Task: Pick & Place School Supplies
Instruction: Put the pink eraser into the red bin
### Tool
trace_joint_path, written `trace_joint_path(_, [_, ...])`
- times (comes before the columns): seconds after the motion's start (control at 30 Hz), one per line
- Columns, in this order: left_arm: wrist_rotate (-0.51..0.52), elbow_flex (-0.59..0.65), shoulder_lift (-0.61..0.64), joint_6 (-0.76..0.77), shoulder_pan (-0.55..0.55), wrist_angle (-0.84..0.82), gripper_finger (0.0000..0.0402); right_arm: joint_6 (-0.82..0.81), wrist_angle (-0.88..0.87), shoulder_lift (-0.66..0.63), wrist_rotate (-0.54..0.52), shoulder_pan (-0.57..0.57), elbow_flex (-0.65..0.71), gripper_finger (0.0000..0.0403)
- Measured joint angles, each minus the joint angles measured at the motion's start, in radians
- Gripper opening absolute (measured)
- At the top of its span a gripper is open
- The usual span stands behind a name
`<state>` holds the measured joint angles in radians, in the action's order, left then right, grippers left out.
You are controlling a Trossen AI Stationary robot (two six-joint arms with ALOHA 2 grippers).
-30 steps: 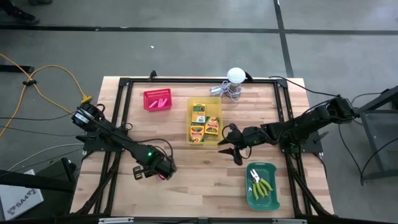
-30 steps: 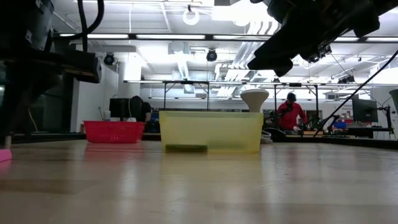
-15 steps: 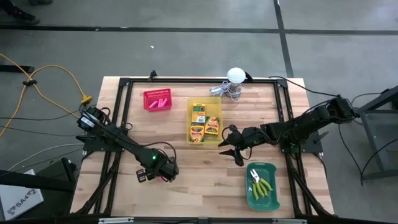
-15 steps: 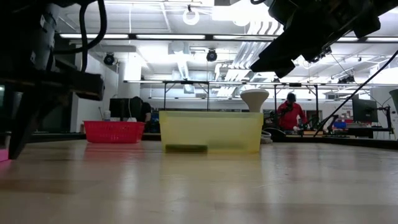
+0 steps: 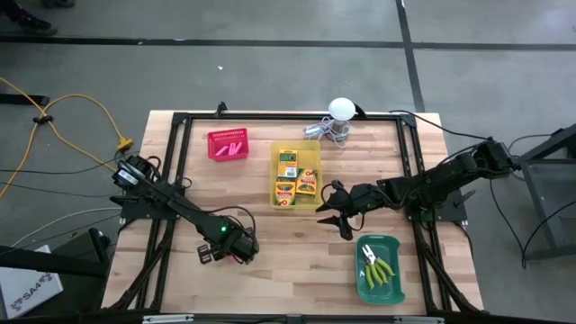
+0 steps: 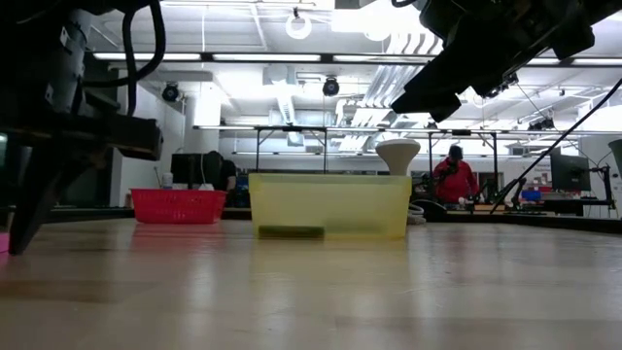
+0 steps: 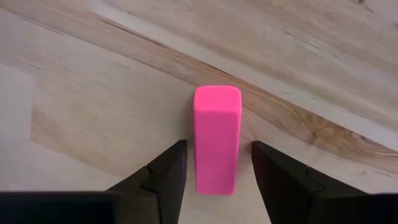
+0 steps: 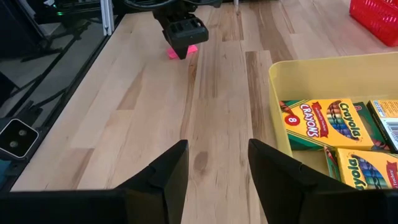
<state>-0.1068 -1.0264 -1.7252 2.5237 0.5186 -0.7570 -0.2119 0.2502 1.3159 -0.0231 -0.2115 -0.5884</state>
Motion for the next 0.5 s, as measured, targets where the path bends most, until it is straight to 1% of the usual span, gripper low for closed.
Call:
trace_joint_path(0.23, [0.002,0.0,0.0,-0.008,0.0,-0.006,0.0143,0.0,0.0,0.0,0.0,0.0,0.0,0.0156])
trace_joint_path(0.5, [0.003,0.0,0.0,-0.021,0.0,-0.014,0.0127,0.0,0.0,0.0,0.0,0.0,0.0,0.0156])
